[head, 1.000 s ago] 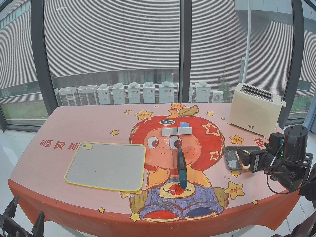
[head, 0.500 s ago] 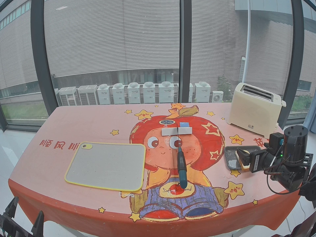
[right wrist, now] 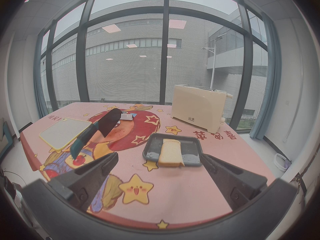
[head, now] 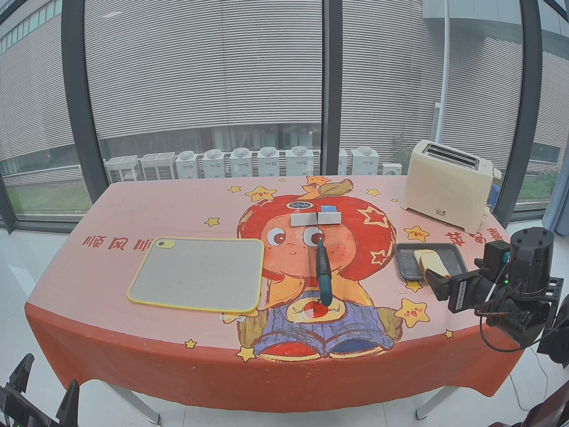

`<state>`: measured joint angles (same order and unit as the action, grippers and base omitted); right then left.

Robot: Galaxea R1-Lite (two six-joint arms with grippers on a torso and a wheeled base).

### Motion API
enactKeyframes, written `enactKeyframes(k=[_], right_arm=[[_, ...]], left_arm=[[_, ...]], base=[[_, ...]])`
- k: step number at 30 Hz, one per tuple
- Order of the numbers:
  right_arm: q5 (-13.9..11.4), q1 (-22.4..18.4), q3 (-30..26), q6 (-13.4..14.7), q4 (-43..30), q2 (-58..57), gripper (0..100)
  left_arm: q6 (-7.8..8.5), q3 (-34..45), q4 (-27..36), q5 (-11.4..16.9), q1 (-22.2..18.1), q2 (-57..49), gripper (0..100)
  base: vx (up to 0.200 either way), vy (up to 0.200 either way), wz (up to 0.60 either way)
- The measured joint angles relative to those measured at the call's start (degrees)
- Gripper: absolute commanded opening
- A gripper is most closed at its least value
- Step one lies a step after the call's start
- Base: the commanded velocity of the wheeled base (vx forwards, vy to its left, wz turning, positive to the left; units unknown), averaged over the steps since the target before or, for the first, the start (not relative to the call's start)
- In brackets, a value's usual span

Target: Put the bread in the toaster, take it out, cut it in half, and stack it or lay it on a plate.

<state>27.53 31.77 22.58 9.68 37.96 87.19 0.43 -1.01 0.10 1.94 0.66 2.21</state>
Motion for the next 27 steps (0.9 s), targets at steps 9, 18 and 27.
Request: enactKeyframes(k=[9,18,27], right_arm=[[-0.02,0.10,-0.09,0.00,-0.02,0.10,100],[-0.02,0.12,-0.10,0.00,0.05,0.16,100],[0.00,0.09,-0.10,0.02,0.05,0.16,100]], left_arm=[[-0.05,0.00,0.00,-0.02,0.05,0.00,100],[-0.07,0.00,0.00,-0.02,0.05,0.00,100],[-0.02,0.00,-0.02,0.00,0.00,0.00,100]], base=[[0.000,0.000,0.00],[0.000,0.044,0.00],[0.000,0.200,0.00]])
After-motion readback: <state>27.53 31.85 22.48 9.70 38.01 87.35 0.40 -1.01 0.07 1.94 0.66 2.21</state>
